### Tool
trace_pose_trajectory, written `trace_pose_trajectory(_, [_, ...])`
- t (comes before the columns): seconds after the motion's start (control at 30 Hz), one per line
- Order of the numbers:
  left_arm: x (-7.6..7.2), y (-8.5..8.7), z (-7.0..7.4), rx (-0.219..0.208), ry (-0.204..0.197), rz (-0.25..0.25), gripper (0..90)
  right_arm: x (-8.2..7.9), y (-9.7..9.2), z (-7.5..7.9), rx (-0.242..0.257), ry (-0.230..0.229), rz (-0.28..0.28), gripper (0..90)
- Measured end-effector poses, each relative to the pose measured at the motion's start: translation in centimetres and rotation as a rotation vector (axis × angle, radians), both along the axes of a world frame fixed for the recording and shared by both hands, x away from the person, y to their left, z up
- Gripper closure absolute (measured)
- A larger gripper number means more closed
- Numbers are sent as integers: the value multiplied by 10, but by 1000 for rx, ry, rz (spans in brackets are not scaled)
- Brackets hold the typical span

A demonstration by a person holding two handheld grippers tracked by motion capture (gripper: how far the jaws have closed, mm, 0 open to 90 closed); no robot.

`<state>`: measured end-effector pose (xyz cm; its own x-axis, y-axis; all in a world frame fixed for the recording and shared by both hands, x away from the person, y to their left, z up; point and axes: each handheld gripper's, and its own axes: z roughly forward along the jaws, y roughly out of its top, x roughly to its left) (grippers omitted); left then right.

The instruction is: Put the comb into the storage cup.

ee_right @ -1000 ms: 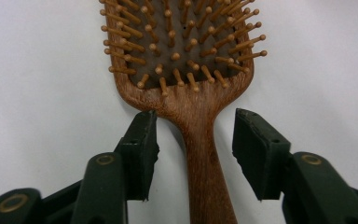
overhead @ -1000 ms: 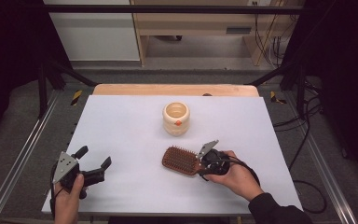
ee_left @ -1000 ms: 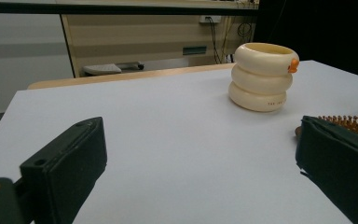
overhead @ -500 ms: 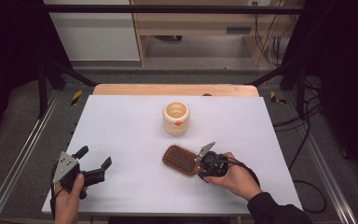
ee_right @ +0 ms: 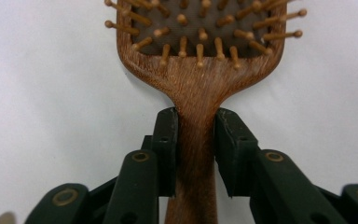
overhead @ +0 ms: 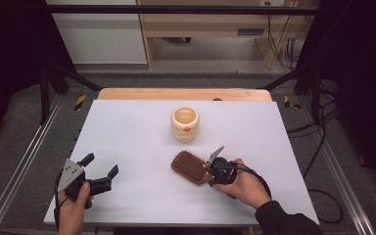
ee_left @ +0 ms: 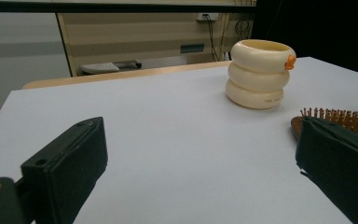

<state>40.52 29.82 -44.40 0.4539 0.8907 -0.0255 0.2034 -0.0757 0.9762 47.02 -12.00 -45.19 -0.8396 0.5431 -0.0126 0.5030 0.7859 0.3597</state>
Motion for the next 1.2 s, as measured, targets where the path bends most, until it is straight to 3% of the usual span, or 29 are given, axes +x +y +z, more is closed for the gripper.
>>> trace_pose_trajectory(0.27, [-4,-3,4,-3,-10,-9,23,-3,-1,0,16,-18,1,726])
trace_pose_trajectory(0.47, [-9,-12,11,-27,-11,-50,25,-11,-7,5,108,-75,-9,726])
trace_pose_trajectory(0.57, [-8,-25,20,-107,6,-96,29,-16,-11,12,174,-114,-12,726])
trace_pose_trajectory(0.83, [-1,-75,38,-108,12,-230,31,-22,-19,21,325,-237,-44,727])
trace_pose_trajectory(0.93, [6,-91,43,-117,16,-253,31,-23,-21,22,358,-271,-59,726])
trace_pose_trajectory(1.1, [16,-109,51,-171,42,-275,35,-23,-25,21,419,-310,-76,726])
trace_pose_trajectory(1.2, [20,-119,56,-161,42,-292,35,-23,-26,18,458,-326,-90,726])
